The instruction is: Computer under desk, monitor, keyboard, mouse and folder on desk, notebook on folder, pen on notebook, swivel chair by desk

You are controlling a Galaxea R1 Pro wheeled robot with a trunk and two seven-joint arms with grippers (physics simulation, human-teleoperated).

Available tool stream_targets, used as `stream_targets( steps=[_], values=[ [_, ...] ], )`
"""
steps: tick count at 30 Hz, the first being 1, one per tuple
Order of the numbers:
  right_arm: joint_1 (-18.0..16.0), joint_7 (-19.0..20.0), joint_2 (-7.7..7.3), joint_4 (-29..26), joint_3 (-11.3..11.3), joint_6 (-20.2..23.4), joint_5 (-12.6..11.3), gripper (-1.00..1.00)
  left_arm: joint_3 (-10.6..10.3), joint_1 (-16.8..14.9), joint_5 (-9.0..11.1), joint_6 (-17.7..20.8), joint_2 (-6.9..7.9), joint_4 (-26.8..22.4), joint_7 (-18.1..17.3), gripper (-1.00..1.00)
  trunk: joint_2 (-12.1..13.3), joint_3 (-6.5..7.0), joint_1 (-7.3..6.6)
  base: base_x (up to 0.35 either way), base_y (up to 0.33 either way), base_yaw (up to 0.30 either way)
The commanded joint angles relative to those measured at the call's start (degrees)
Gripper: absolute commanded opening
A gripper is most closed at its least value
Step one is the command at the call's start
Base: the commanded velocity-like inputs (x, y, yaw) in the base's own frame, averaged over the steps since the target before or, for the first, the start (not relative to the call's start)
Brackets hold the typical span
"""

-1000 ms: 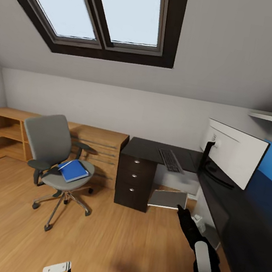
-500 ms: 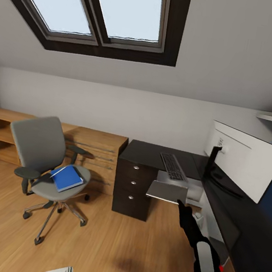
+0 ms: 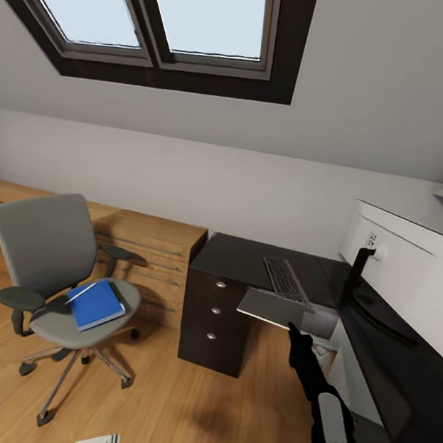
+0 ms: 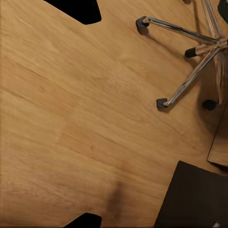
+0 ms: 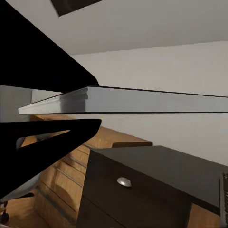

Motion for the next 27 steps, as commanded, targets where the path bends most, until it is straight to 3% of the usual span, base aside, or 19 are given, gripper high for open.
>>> stream_targets(
  steps=[1, 3, 5, 12, 17, 18, 27],
  values=[
    [-0.1, 0.1, 0.59, 0.1, -0.2, 0.6, -0.6, -1.0, -0.2, 0.0, 0.5, 0.7, -0.11, -5.8, 0.2, 1.0, 0.0, -0.05, 0.04, 0.323, 0.0, 0.0],
    [-0.1, 0.1, 0.62, 0.1, -0.2, 0.6, -0.6, -1.0, -0.2, 0.0, 0.5, 1.0, -0.38, -7.8, 0.2, 1.0, 0.0, -0.05, 0.04, 0.323, 0.0, 0.0],
    [-0.1, 0.2, 0.69, 0.1, -0.2, 0.8, -0.6, -1.0, -0.4, 0.0, 0.5, 5.2, -2.3, -15.1, 0.3, 1.0, 0.0, -0.05, 0.04, 0.323, 0.0, 0.0],
    [-0.1, 0.0, 0.77, 0.1, -0.2, 1.2, -0.6, -1.0, -0.4, 0.0, 0.8, 16.3, -3.64, -25.6, 0.4, 1.0, 0.0, -0.05, 0.04, 0.323, 0.0, 0.0],
    [-0.1, -0.2, 0.78, 0.1, -0.1, 1.2, -0.6, -1.0, -1.5, 0.0, 0.7, 18.0, -3.64, -27.0, 0.4, 1.0, 0.0, 0.08, 0.04, 0.323, 0.0, 0.07],
    [-0.1, -0.3, 0.77, 0.1, 0.0, 1.2, -0.6, -1.0, -2.7, 0.0, 0.6, 18.2, -3.64, -27.1, 0.5, 1.0, 0.0, 0.14, 0.04, 0.324, 0.0, 0.155],
    [-0.1, -0.3, 0.76, 0.2, 0.1, 1.2, -0.6, -1.0, -2.7, 0.0, 0.6, 18.2, -3.59, -27.2, 0.6, 1.0, 0.0, 0.72, 0.04, 0.323, 0.0, 0.168]
  ],
)
